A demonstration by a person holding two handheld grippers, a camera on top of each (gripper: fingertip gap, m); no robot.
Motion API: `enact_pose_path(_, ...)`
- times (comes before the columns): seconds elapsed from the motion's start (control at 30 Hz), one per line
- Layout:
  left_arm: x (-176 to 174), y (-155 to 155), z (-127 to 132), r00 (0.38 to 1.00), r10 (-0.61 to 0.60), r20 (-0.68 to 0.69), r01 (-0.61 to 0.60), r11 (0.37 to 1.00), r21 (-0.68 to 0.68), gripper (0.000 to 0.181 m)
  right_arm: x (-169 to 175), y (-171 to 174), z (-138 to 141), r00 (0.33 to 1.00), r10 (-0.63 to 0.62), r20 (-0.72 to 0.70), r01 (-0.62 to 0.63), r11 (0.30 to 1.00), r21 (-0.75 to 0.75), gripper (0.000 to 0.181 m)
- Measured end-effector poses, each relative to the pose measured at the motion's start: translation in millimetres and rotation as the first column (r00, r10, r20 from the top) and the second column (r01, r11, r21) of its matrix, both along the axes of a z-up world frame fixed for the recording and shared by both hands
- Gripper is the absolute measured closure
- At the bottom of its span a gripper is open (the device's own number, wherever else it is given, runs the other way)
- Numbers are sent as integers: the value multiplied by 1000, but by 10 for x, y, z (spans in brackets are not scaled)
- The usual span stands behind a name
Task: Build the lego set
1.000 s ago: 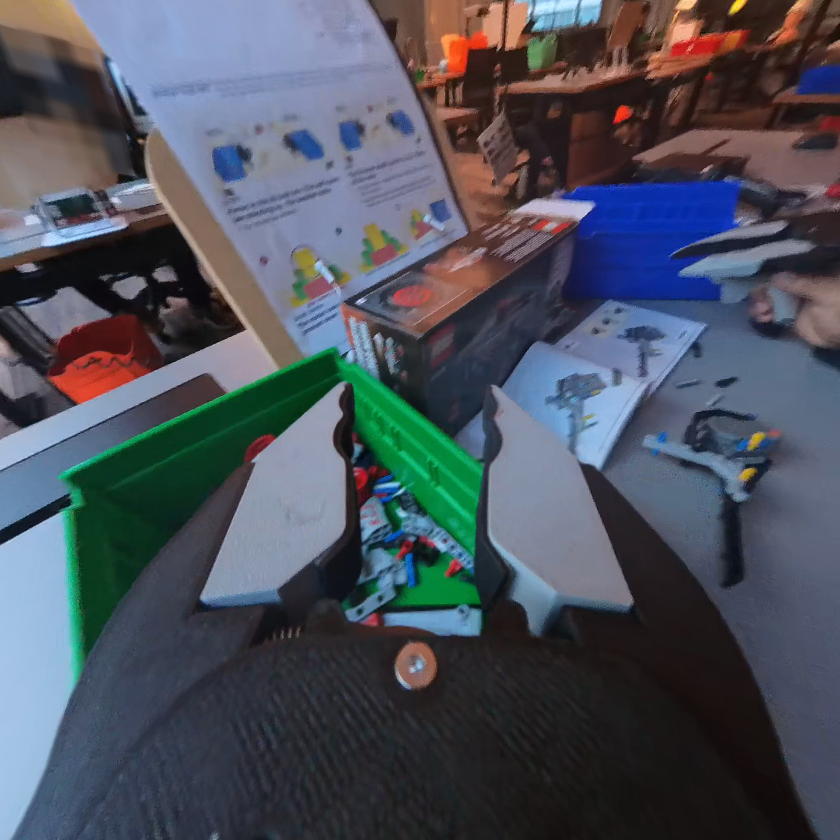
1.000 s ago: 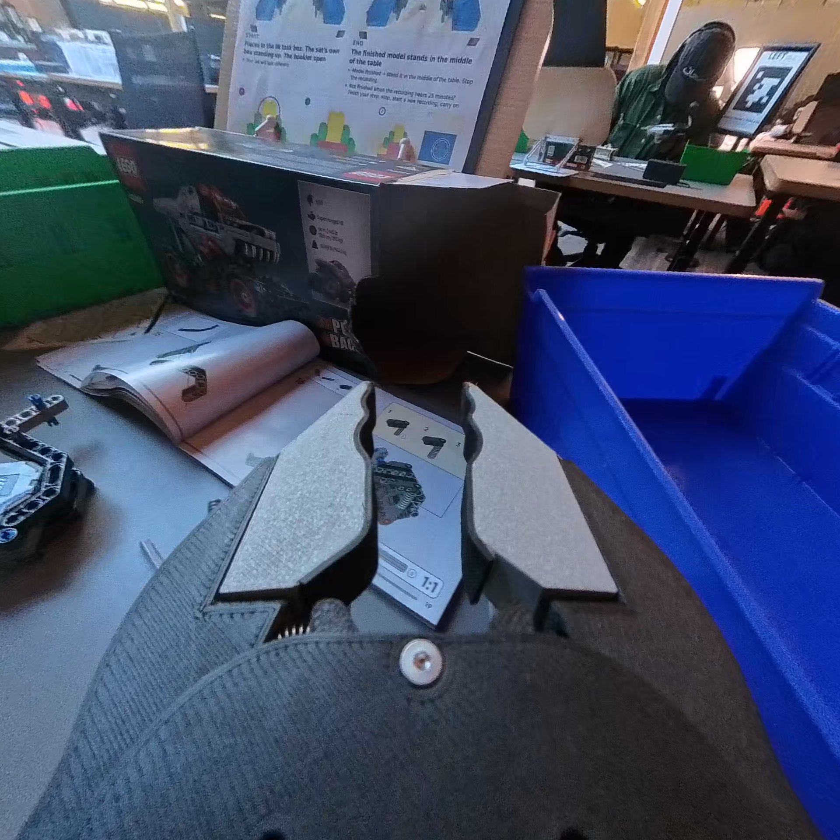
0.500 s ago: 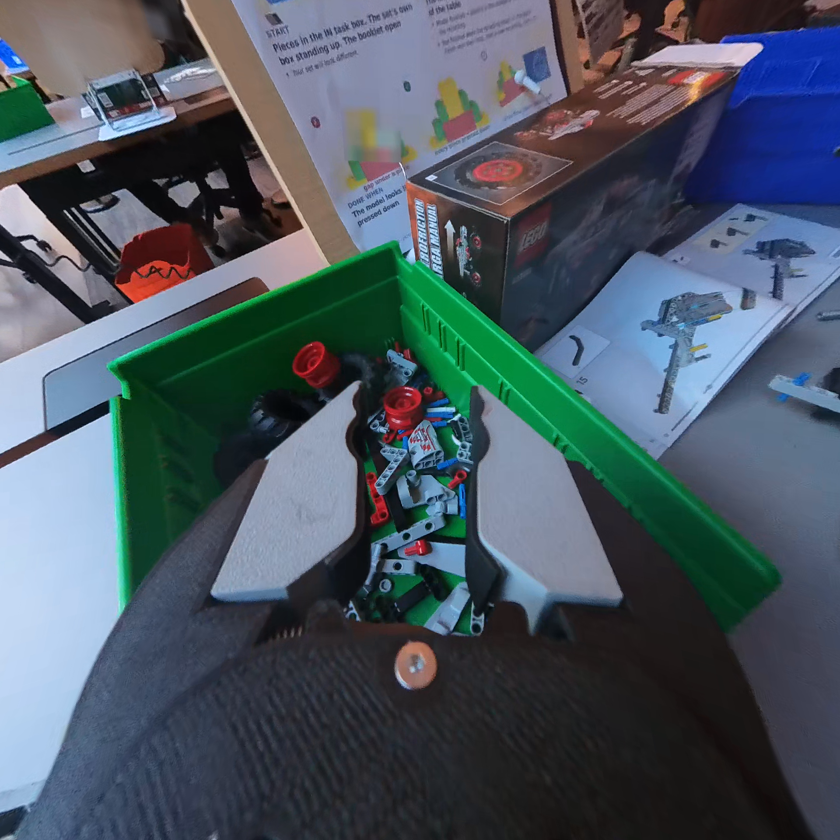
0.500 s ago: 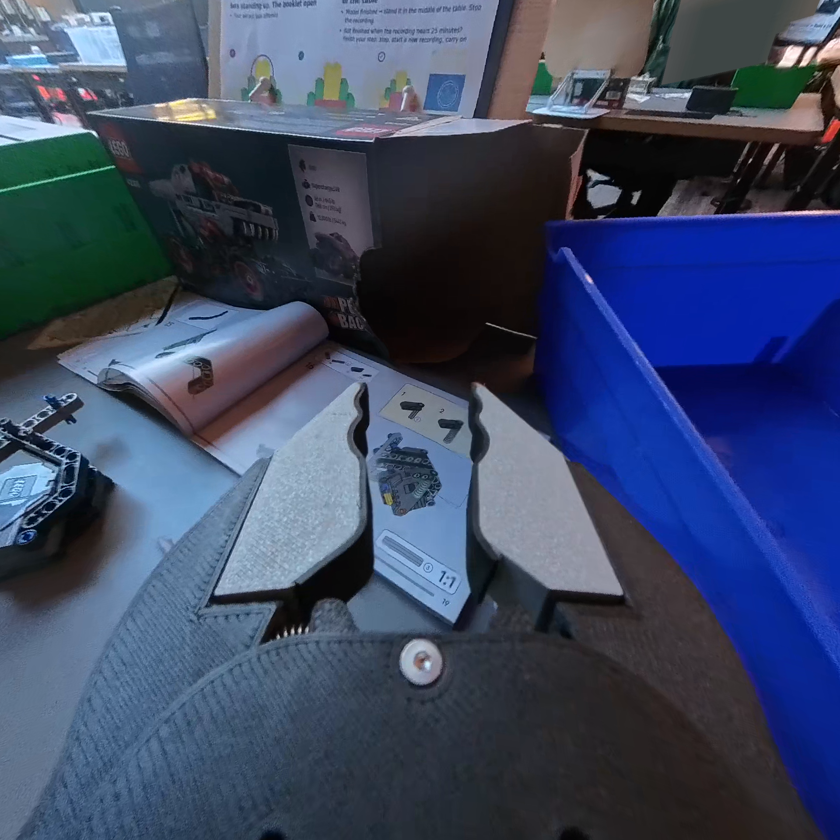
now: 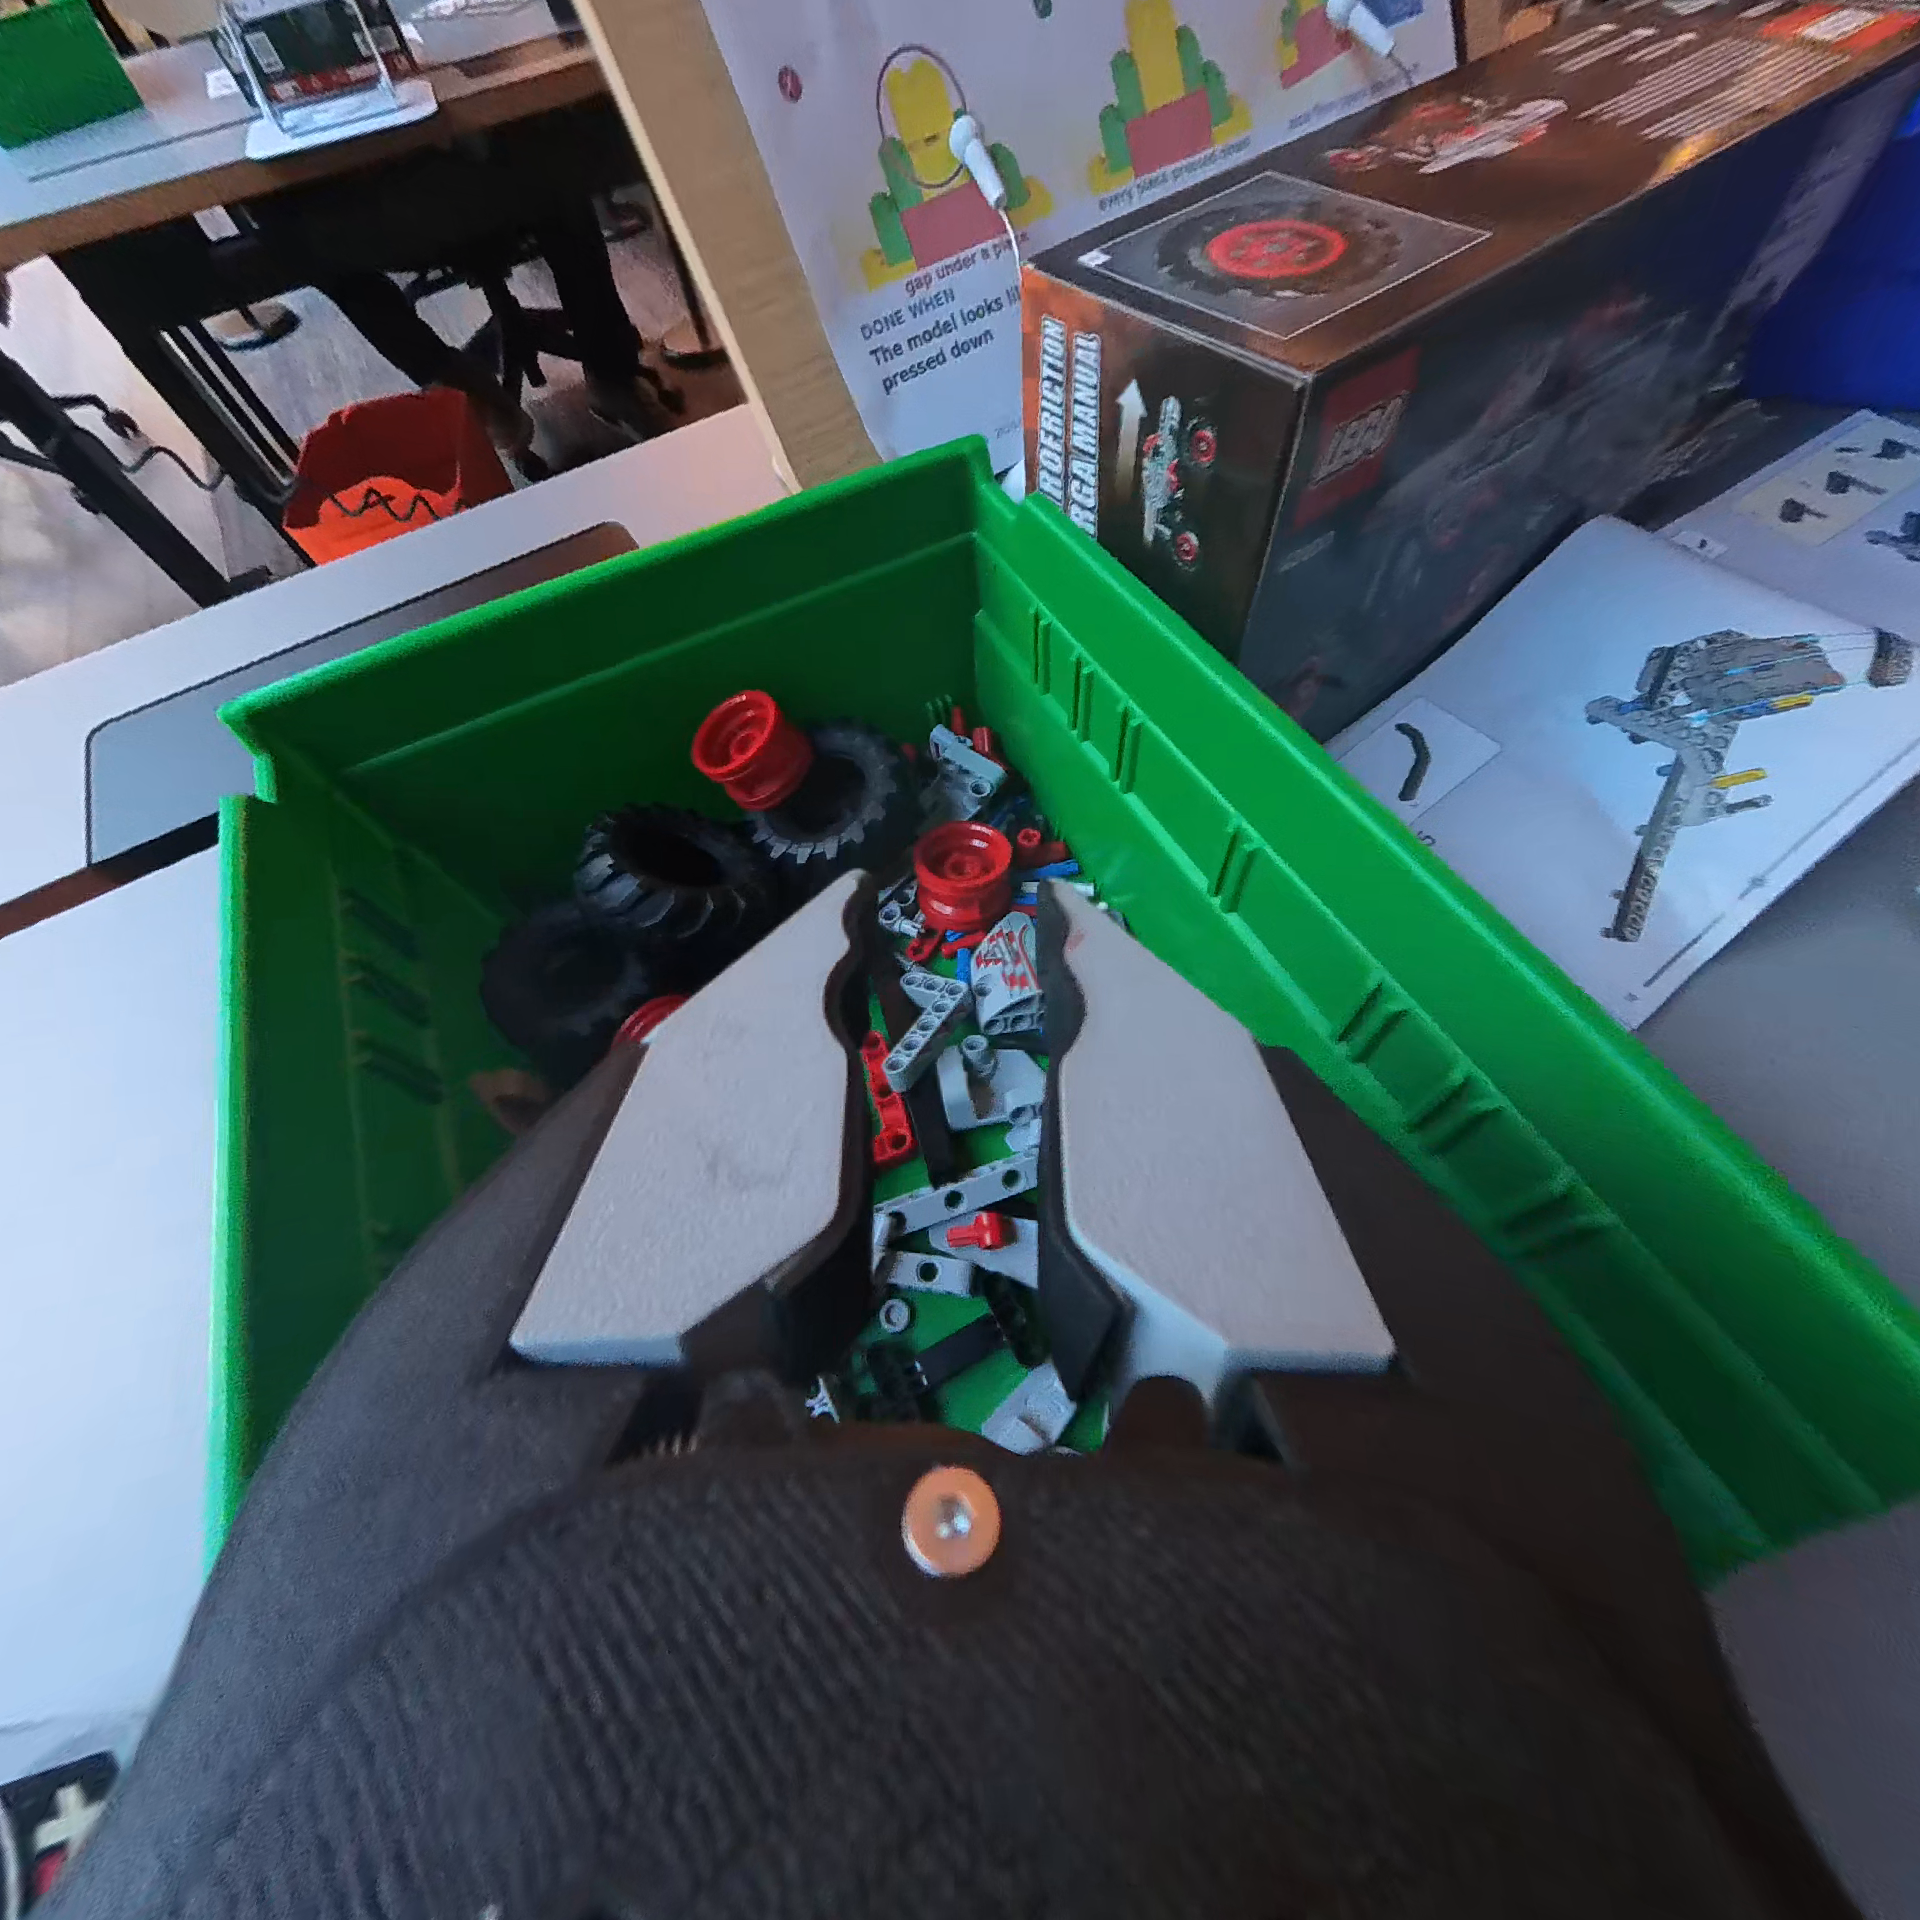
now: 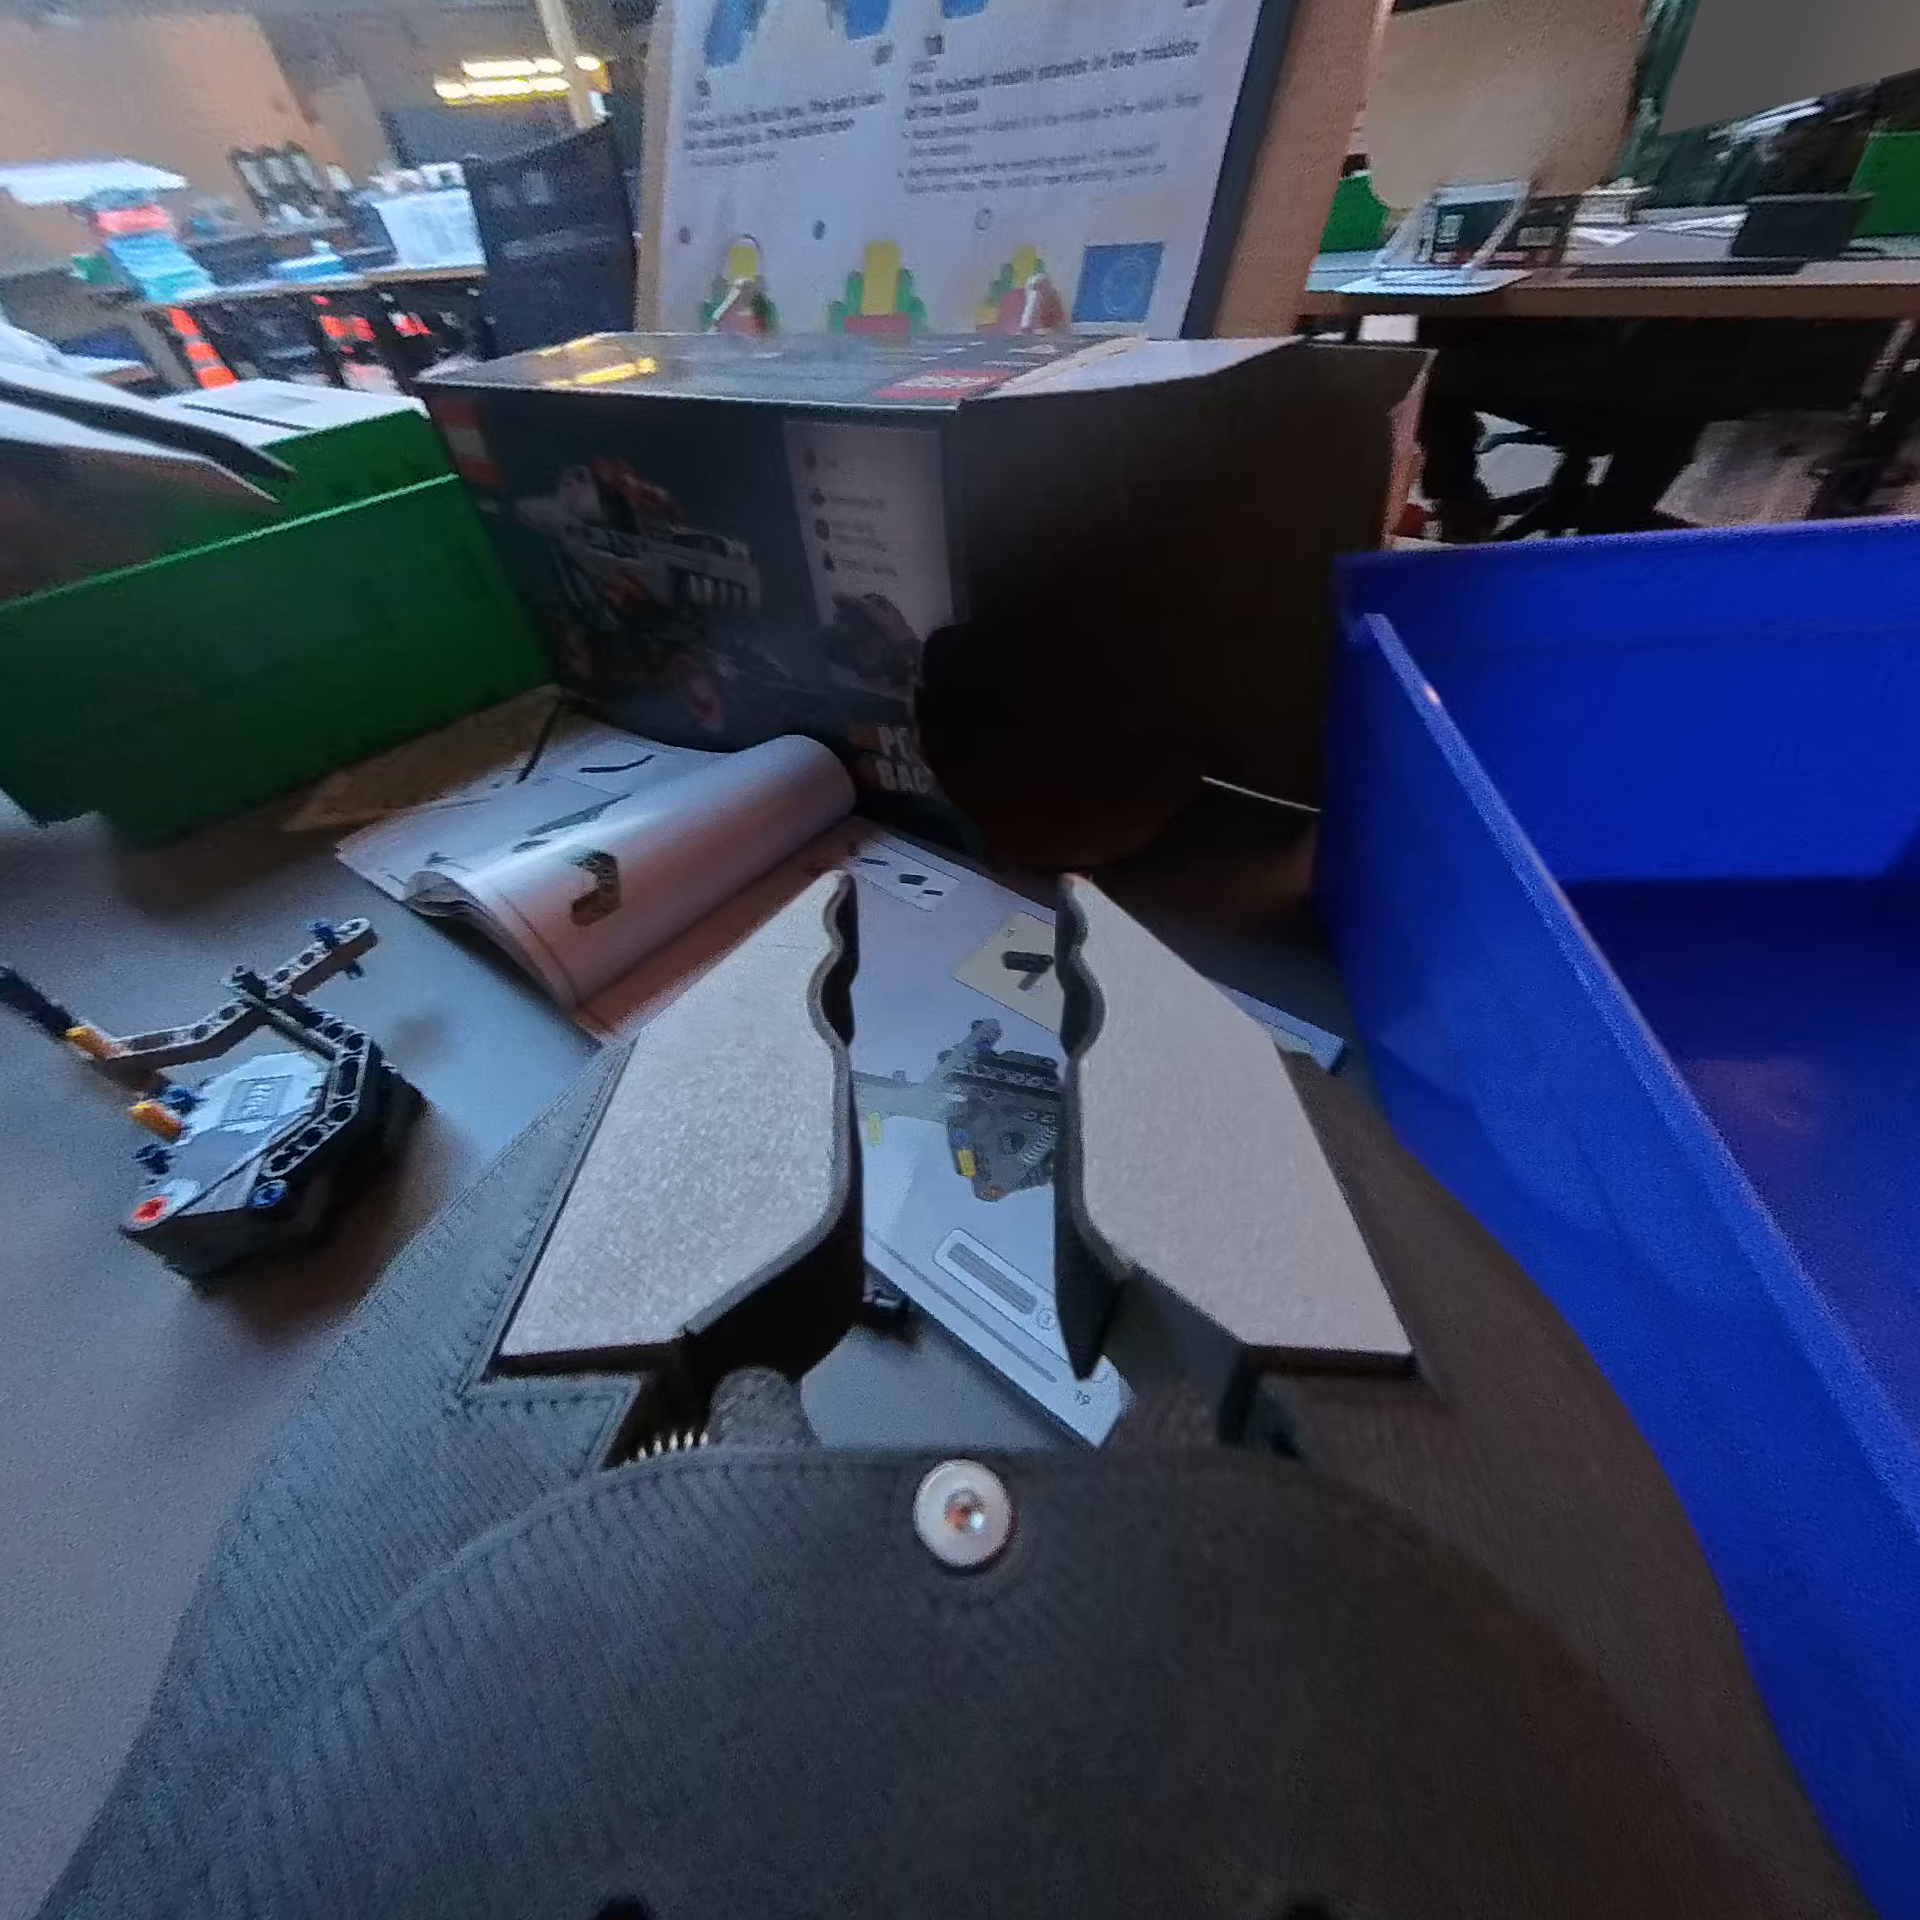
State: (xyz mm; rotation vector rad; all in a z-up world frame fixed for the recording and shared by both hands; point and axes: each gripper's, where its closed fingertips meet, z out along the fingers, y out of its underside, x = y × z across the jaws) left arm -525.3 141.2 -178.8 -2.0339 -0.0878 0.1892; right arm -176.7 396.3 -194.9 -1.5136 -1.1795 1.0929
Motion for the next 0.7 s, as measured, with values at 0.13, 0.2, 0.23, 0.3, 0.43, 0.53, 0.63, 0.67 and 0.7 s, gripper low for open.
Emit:
enact_pose_path(0.13, -85, 12, -86, 1000, 22, 12, -22, 1000, -12, 154, 8, -111, 50, 997, 77, -28, -78, 996, -30, 148)
enact_pose_path(0.2, -142, 8, -114, 998, 55, -3, -55, 998, -17, 154, 15, -124, 54, 996, 90, -26, -91, 996, -26, 148)
enact_pose_path(0.23, -151, 7, -115, 998, 64, 2, -64, 998, -13, 154, 17, -125, 56, 995, 96, -24, -96, 995, -25, 147)
enact_pose_path(0.3, -162, 4, -102, 997, 79, 22, -79, 997, -1, 154, 20, -122, 73, 995, 100, -29, -101, 995, -20, 147)
enact_pose_path(0.43, -237, -13, -105, 992, 125, 15, -125, 992, -4, 163, 13, -123, 63, 994, 108, -30, -109, 994, -28, 148)
enact_pose_path(0.53, -325, -50, -154, 984, 176, -29, -177, 983, -38, 181, -5, -159, 43, 992, 123, -28, -124, 991, -42, 152)
enact_pose_path(0.63, -355, -73, -175, 980, 188, -71, -192, 980, -59, 179, -34, -203, 17, 990, 140, -25, -141, 988, -59, 157)
enact_pose_path(0.67, -342, -74, -163, 980, 179, -81, -184, 981, -56, 173, -44, -210, 2, 990, 142, -20, -143, 988, -60, 157)
enact_pose_path(0.7, -332, -78, -149, 980, 176, -89, -181, 982, -53, 175, -53, -211, -10, 990, 140, -15, -141, 988, -60, 157)
